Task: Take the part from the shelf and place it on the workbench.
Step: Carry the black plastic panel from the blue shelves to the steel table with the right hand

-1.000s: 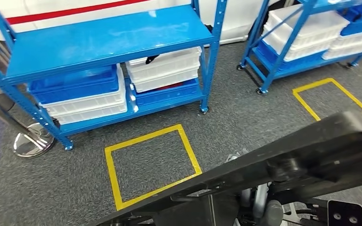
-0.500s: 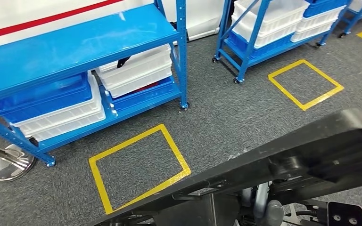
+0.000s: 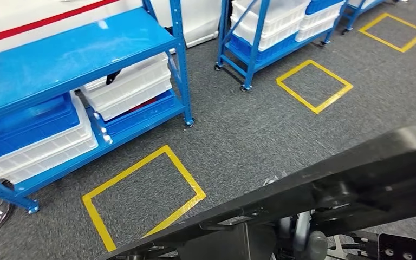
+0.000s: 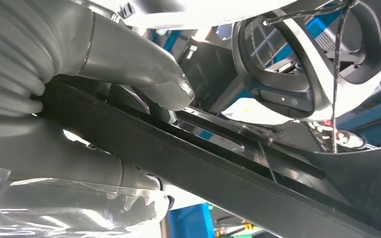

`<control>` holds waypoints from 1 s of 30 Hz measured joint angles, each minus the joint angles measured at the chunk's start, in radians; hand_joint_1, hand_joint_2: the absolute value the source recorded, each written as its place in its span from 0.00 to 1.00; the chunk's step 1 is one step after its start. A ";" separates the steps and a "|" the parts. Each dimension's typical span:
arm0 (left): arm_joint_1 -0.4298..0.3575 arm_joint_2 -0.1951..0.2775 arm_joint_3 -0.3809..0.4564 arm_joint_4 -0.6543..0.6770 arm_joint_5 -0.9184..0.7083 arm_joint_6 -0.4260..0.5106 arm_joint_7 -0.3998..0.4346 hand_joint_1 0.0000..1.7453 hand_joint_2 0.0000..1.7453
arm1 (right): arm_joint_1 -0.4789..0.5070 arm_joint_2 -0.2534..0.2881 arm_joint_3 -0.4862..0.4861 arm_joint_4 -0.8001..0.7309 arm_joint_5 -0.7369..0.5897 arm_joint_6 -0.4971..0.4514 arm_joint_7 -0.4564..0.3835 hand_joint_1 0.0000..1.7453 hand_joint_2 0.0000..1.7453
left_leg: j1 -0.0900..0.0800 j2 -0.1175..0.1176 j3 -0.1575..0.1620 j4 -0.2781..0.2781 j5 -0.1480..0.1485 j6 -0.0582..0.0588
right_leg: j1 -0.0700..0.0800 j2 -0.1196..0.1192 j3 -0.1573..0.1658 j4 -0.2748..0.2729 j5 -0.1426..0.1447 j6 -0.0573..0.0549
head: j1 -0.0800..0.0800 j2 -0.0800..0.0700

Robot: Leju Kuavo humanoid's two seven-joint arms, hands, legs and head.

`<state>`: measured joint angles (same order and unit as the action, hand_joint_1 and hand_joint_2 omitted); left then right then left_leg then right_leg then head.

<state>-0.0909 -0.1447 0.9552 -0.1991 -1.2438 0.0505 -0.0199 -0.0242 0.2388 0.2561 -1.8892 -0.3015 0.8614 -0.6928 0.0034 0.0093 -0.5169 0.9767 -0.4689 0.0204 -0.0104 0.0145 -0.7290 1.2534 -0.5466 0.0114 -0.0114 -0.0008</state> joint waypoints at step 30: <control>-0.007 -0.001 0.006 0.000 0.014 0.029 0.029 0.00 1.00 | 0.002 0.013 -0.005 -0.008 0.026 -0.037 0.000 1.00 1.00 | 0.000 -0.005 0.007 0.006 -0.014 -0.002 | 0.003 0.001 0.017 -0.030 0.007 -0.004 | 0.003 0.000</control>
<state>-0.0979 -0.1460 0.9614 -0.1991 -1.2295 0.0793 0.0091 -0.0220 0.2520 0.2510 -1.8967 -0.2750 0.8239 -0.6924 0.0037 0.0045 -0.5104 0.9826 -0.4829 0.0189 -0.0071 0.0151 -0.7116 1.2235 -0.5401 0.0075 -0.0084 -0.0008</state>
